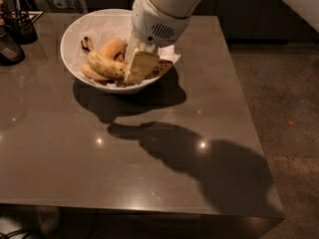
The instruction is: Pick banana from white bowl
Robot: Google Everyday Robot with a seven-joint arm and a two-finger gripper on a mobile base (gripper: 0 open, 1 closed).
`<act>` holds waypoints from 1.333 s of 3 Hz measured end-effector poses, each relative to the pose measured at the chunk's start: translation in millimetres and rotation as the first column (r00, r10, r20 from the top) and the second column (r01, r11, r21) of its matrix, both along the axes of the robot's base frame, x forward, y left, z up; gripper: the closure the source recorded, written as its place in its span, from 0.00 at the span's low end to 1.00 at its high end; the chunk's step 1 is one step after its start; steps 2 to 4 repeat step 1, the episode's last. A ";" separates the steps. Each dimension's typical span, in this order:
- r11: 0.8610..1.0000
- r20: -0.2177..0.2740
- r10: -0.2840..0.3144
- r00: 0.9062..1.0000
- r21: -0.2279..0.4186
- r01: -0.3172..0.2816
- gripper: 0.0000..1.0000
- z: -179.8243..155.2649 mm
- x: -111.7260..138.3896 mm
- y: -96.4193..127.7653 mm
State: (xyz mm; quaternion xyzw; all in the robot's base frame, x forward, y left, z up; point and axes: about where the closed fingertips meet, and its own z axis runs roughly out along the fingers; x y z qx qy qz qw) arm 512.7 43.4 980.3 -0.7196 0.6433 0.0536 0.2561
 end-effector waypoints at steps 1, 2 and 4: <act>1.000 -0.001 0.001 1.000 0.000 -0.001 1.00 -0.3 -0.5 0.3; 1.000 -0.001 0.001 1.000 0.000 -0.001 1.00 -0.3 -0.5 0.3; 1.000 -0.001 0.001 1.000 0.000 -0.001 1.00 -0.3 -0.5 0.3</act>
Offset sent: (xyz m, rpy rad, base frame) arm 0.0000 0.0000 0.0000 0.0000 0.0000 0.0000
